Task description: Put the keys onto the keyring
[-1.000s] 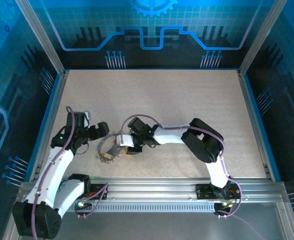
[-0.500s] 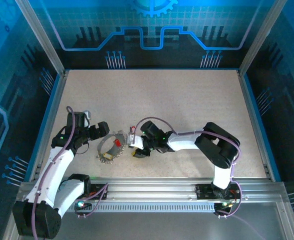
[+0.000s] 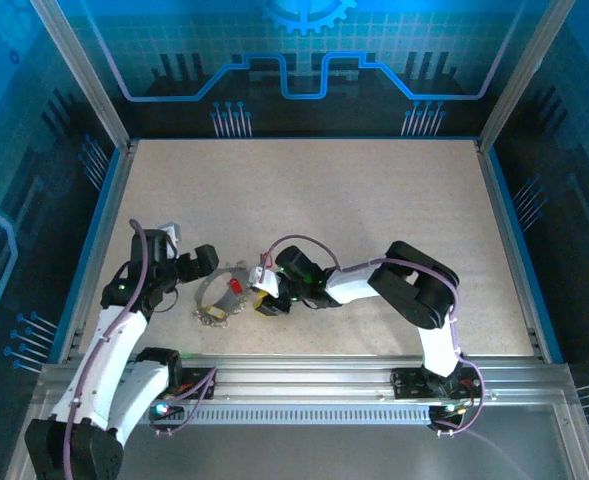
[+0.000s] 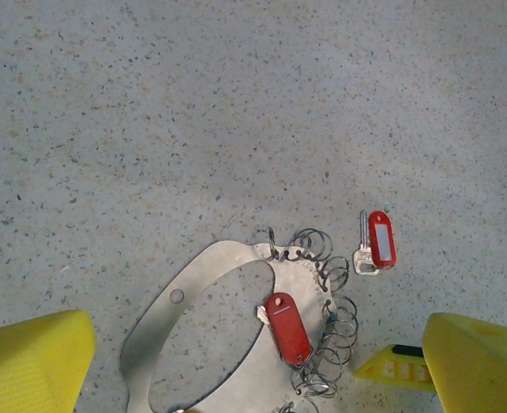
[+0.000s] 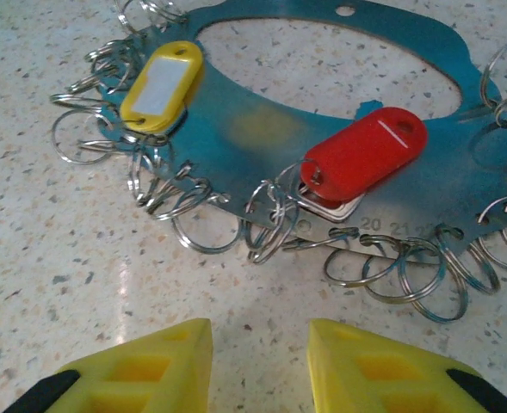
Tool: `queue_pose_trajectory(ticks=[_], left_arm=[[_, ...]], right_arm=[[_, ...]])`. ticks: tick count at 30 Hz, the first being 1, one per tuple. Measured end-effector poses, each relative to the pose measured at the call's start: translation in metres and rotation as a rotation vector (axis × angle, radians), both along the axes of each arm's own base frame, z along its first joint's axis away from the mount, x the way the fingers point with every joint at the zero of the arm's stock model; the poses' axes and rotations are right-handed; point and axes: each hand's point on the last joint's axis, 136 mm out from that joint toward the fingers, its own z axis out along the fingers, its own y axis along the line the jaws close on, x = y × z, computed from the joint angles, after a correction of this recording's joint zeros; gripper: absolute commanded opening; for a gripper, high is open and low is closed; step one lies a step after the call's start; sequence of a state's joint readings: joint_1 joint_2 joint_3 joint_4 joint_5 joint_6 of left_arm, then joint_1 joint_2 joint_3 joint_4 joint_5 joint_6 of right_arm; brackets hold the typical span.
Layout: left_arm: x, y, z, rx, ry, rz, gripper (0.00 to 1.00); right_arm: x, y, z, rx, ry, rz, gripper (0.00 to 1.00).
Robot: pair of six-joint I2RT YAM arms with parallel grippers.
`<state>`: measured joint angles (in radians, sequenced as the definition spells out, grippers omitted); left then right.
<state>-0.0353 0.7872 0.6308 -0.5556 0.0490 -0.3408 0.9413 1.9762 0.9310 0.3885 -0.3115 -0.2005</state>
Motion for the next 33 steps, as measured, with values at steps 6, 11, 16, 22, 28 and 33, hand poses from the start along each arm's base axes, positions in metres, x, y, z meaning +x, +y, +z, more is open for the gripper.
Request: queue_pose_trajectory(ticks=[6,11,16,22,28,33], left_arm=[[0.002,0.0,0.001,-0.001,-0.013,0.0,0.99],[0.002,0.0,0.001,-0.001,-0.013,0.0,0.99],[0.002,0.0,0.001,-0.001,-0.013,0.0,0.99],[0.002,0.0,0.001,-0.001,-0.013,0.0,0.99],[0.001,0.0,0.0,-0.001,-0.012,0.0,0.99],[-0.001,0.004,-0.013,0.005,0.076,0.028,0.99]], right_arm=[[0.005,0.007,0.001,0.051,0.023,-0.035,0.37],[0.007,0.011,0.001,0.08,0.022,-0.042,0.37],[0.007,0.011,0.001,0.099,0.028,-0.057,0.34],[0.007,-0.002,0.004,0.114,0.058,-0.105,0.26],[0.022,0.002,0.03,0.102,0.16,-0.205,0.27],[0.03,0.013,0.054,0.062,0.255,-0.27,0.29]])
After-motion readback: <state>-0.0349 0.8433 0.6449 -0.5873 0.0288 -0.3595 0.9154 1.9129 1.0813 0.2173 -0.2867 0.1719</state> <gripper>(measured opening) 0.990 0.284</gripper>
